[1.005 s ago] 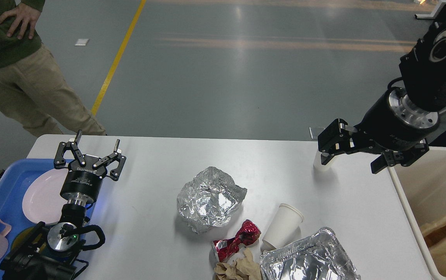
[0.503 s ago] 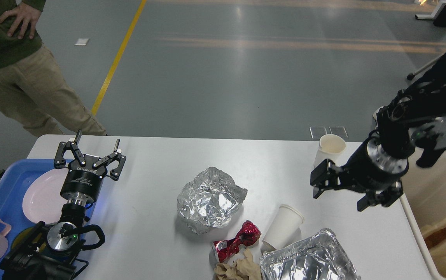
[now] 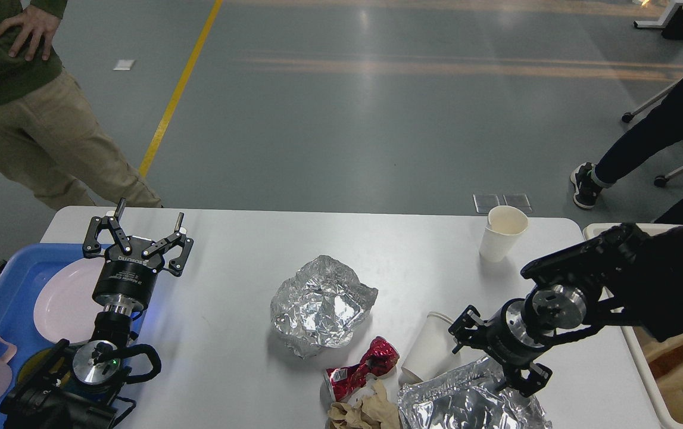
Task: Tidy desktop
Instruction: 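Grasp the crumpled foil tray with the right gripper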
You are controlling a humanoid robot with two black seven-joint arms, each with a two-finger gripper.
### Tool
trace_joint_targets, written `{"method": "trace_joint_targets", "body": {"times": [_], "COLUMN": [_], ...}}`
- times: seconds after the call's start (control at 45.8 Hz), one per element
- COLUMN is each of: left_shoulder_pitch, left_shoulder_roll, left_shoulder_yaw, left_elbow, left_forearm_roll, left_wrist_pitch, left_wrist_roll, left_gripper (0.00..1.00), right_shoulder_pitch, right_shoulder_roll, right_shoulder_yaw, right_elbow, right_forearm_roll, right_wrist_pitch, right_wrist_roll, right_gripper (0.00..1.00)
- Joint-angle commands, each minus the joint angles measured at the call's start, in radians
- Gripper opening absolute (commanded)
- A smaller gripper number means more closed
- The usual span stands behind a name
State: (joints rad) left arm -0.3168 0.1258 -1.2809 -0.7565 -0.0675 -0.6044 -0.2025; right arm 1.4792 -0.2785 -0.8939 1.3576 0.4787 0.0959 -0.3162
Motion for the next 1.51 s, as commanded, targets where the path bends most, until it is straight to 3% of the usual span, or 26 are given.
{"method": "trace_joint_targets", "body": {"times": [0.0, 0.109, 0.568, 0.699, 0.852, 0.918, 1.486], "left_shoulder_pitch": [-0.001, -0.001, 0.001, -0.001, -0.001, -0.001, -0.001], "left_shoulder_roll": [0.0, 0.0, 0.0, 0.0, 0.0, -0.002, -0.002], "left_shoulder_yaw": [0.0, 0.0, 0.0, 0.0, 0.0, 0.0, 0.0], "left_elbow": [0.0, 0.0, 0.0, 0.0, 0.0, 0.0, 0.0], "left_forearm_roll": [0.0, 0.0, 0.0, 0.0, 0.0, 0.0, 0.0], "left_wrist_pitch": [0.0, 0.0, 0.0, 0.0, 0.0, 0.0, 0.0], "left_wrist_roll": [0.0, 0.0, 0.0, 0.0, 0.0, 0.0, 0.0], "left_gripper": [0.96, 0.96, 0.96, 0.96, 0.96, 0.96, 0.96], "right_shoulder_pitch": [-0.03, -0.059, -0.157, -0.184, -0.188, -0.188, -0.154], "right_shoulder_roll": [0.01, 0.01, 0.059, 0.064, 0.067, 0.067, 0.065], "right_shoulder_yaw": [0.029, 0.043, 0.066, 0.072, 0.072, 0.073, 0.063], "right_elbow": [-0.015, -0.043, -0.164, -0.19, -0.19, -0.19, -0.183], "right_forearm_roll": [0.014, 0.029, 0.031, 0.031, 0.032, 0.032, -0.014], "right_wrist_pitch": [-0.048, -0.051, -0.053, -0.051, -0.042, -0.035, -0.021], "right_wrist_roll": [-0.001, -0.003, -0.003, -0.003, -0.003, -0.003, -0.001], "right_gripper": [0.88, 0.72, 0.65, 0.48, 0.18, 0.0, 0.0]}}
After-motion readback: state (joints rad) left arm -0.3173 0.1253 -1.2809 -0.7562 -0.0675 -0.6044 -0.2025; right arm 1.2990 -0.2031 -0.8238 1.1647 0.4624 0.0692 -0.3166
